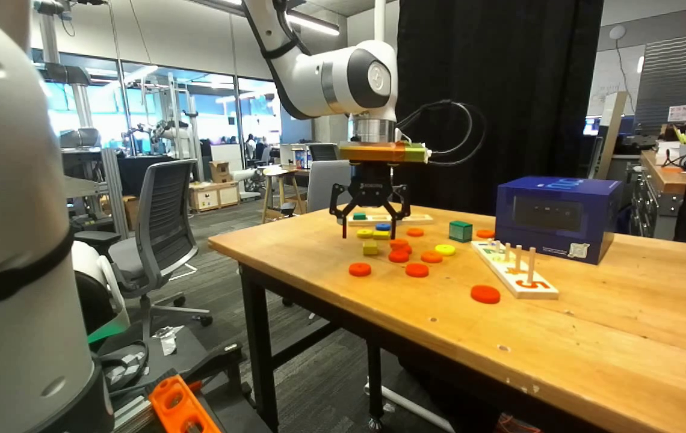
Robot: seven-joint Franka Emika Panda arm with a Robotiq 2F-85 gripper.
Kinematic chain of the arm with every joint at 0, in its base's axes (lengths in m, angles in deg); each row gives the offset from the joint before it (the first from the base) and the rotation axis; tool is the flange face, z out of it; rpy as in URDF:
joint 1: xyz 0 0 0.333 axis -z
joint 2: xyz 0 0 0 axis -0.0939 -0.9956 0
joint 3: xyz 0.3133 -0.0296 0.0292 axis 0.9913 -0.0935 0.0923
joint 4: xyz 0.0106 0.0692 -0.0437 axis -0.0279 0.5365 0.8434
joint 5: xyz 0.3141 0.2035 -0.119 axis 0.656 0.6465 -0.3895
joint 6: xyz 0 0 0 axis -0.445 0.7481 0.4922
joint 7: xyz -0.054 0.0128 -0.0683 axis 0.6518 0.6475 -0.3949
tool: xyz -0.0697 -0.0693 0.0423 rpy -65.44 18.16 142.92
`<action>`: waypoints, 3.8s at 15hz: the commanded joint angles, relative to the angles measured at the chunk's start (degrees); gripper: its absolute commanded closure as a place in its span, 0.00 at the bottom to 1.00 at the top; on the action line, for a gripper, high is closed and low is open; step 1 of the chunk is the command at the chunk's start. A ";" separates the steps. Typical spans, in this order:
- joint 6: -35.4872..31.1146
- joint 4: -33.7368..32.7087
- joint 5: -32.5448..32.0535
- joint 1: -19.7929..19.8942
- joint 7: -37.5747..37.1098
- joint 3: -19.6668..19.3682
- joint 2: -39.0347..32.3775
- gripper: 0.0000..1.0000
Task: Put a yellow block in the second compartment from the left of the wooden tray
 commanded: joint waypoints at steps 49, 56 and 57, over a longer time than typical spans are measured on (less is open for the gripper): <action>5.53 -26.77 -0.61 -0.28 1.85 5.48 -13.62 0.81; 10.15 -39.36 -1.02 -1.87 2.01 6.20 -23.39 0.81; 10.72 -41.12 -0.93 -2.04 2.23 6.32 -24.86 0.81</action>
